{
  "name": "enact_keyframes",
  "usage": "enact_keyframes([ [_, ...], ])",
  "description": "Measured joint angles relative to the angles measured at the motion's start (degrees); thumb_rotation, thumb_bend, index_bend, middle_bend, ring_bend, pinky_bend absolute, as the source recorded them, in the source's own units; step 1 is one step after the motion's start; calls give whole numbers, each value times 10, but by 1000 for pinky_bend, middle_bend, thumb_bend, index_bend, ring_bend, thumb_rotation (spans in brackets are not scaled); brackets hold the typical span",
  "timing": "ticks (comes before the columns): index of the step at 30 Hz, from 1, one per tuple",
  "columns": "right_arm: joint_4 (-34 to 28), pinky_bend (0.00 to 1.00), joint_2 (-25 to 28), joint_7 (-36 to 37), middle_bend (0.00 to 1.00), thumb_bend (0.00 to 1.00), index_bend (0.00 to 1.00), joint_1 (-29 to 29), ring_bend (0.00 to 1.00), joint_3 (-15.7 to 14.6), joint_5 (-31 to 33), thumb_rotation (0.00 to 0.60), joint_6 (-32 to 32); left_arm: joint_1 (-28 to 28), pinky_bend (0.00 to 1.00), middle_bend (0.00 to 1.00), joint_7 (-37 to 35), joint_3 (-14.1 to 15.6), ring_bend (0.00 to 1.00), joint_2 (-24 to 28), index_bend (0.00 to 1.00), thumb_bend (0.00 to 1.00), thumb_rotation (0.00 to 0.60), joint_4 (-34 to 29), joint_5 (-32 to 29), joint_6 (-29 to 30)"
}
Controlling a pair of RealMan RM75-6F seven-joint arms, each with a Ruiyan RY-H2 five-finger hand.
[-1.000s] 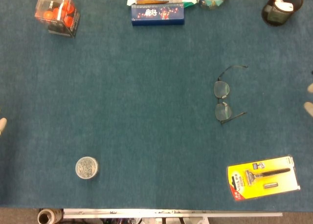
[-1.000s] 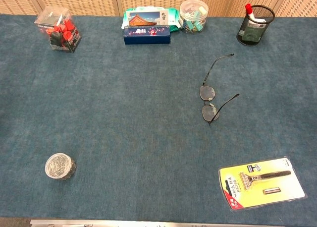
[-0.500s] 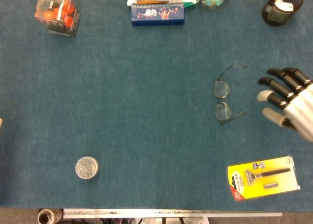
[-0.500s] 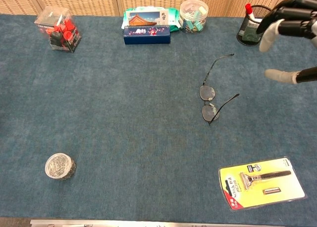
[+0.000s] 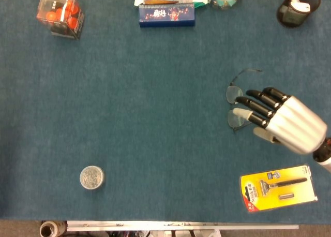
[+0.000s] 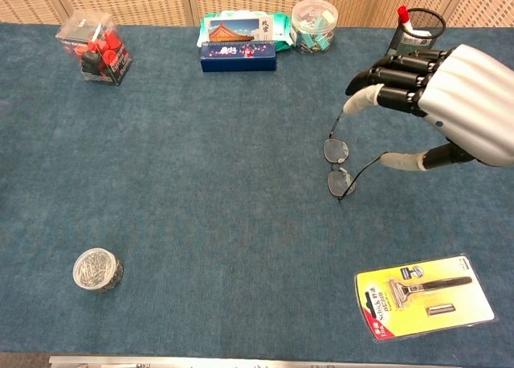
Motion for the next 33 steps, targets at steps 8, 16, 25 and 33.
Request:
enact_keyframes([
  [8,31,435,-16,-1,294,43,343,18,296,-7,1,600,-11,1,618,470,-1,-2,518,1,544,206,600,-1,-4,-1],
  [16,75,435,-33,3,294,43,343,33,301,-17,5,600,-18,4,619,470,3,-5,518,5,544,206,600,-8,-19,-4],
  [25,109,436,-55,12,294,45,342,45,300,-24,20,600,-21,6,619,470,6,-7,518,9,544,206,600,-13,-24,-4],
  [33,149,435,-80,26,294,45,343,55,300,-24,41,600,-25,7,619,470,3,-8,518,11,544,206,600,-13,-24,-3],
])
